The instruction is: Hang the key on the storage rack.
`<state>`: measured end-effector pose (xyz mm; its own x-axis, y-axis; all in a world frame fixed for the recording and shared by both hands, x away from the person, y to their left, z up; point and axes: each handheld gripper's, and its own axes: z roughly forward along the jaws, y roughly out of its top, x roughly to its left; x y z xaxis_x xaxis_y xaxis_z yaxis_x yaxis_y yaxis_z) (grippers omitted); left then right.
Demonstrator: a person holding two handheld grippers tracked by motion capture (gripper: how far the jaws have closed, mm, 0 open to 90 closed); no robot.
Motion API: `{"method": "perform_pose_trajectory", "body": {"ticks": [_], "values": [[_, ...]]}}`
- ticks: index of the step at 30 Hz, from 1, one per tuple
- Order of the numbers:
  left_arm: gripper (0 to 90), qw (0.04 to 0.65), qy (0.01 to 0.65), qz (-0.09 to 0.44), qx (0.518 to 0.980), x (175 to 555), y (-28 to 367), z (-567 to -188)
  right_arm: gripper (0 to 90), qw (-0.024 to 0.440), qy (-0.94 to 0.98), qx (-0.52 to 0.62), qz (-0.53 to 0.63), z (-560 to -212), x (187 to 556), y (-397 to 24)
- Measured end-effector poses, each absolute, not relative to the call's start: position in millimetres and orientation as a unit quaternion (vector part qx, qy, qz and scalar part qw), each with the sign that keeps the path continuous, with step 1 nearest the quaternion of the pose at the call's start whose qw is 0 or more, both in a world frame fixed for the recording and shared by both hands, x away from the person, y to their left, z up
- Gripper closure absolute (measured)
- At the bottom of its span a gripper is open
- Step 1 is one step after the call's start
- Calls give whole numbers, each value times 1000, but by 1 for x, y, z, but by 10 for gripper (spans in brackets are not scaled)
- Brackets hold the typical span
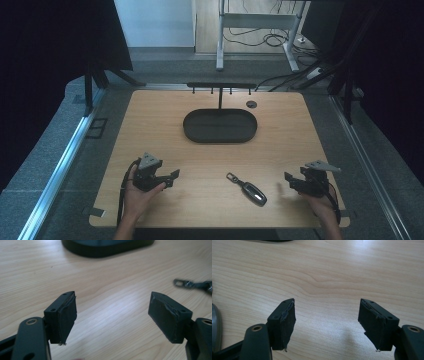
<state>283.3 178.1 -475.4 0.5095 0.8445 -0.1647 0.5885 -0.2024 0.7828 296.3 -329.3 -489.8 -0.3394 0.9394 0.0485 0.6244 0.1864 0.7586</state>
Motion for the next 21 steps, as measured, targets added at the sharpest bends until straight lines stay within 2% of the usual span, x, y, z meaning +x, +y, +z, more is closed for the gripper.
{"method": "perform_pose_trajectory", "body": {"ticks": [4,13,21], "values": [[233,405,459,155,775,277,174,-480,318,236,735,524,359,-484,294,-324],[236,388,457,159,785,275,180,-485,386,217,751,485,392,-452,288,-316],[237,385,466,160,780,273,192,-487,396,174,801,453,351,-421,312,-294]]}}
